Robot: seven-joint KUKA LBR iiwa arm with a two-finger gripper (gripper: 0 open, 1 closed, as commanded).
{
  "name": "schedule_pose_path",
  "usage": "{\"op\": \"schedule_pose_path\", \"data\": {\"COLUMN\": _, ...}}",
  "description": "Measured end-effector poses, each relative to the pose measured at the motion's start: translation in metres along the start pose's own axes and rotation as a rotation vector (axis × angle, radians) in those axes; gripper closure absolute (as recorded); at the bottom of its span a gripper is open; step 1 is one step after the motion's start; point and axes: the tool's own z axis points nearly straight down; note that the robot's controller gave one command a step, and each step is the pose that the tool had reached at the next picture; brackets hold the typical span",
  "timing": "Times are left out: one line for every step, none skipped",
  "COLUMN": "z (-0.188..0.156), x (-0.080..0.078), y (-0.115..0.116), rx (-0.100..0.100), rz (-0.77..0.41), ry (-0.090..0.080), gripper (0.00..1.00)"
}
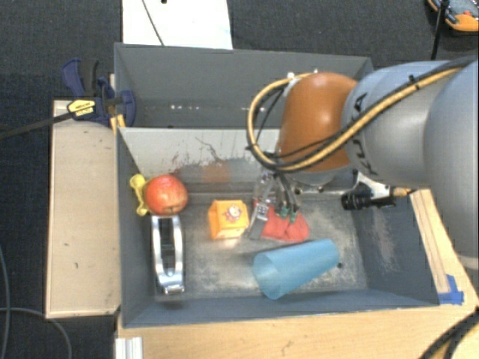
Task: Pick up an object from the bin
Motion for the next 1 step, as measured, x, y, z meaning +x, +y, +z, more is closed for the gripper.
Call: {"op": "schedule_pose_path", "data": {"z": 0.0083, "x": 0.0295, "y": -0.0146, "rx": -0.001, "rz": -0.02, "ry": -0.001, "gripper": 1.0}}
